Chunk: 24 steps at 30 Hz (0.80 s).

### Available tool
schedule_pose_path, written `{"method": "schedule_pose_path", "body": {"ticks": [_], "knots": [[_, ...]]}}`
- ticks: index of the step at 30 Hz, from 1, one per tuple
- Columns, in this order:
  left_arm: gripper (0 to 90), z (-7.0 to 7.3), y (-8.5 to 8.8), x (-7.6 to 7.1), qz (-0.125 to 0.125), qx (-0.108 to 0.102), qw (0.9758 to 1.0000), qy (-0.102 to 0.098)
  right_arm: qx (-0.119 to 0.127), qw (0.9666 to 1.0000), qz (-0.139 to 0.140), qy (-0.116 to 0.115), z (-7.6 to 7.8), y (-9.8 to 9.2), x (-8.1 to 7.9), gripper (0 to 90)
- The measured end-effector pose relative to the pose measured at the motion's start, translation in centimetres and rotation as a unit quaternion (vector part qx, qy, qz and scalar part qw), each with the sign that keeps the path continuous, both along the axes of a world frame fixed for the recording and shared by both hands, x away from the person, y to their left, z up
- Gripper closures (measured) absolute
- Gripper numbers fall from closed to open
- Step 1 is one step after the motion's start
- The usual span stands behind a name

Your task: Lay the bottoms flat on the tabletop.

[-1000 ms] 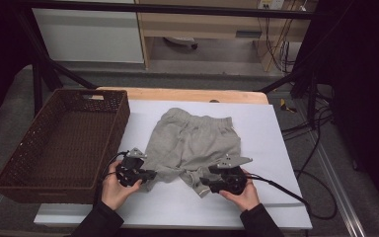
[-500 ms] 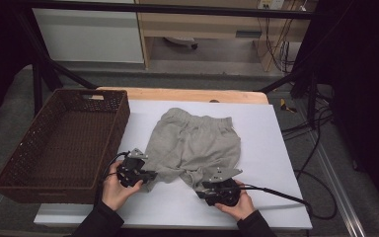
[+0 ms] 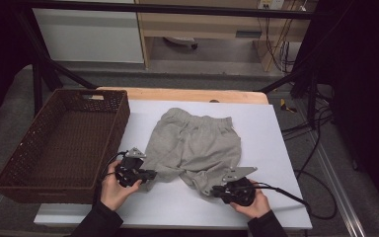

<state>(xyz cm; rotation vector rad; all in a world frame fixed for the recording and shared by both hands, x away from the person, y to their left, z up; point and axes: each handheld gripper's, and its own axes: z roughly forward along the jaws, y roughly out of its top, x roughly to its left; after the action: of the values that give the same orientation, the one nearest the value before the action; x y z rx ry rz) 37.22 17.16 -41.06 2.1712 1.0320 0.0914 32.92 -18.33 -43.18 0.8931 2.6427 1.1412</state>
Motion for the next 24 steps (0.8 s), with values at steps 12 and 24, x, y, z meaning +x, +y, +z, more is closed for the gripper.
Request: {"method": "schedule_pose_path", "body": {"ticks": [12,24], "knots": [[86.8,0.1,-0.2,-0.1,-0.002,0.000,1.0000,0.002,0.014,0.9985,-0.053,0.003,0.3,-6.3,-1.6,71.7],[86.8,0.1,-0.2,0.0,-0.002,-0.001,1.0000,0.002,0.025,0.9871,-0.157,-0.020,-0.8,-5.7,1.7,52.8]]}}
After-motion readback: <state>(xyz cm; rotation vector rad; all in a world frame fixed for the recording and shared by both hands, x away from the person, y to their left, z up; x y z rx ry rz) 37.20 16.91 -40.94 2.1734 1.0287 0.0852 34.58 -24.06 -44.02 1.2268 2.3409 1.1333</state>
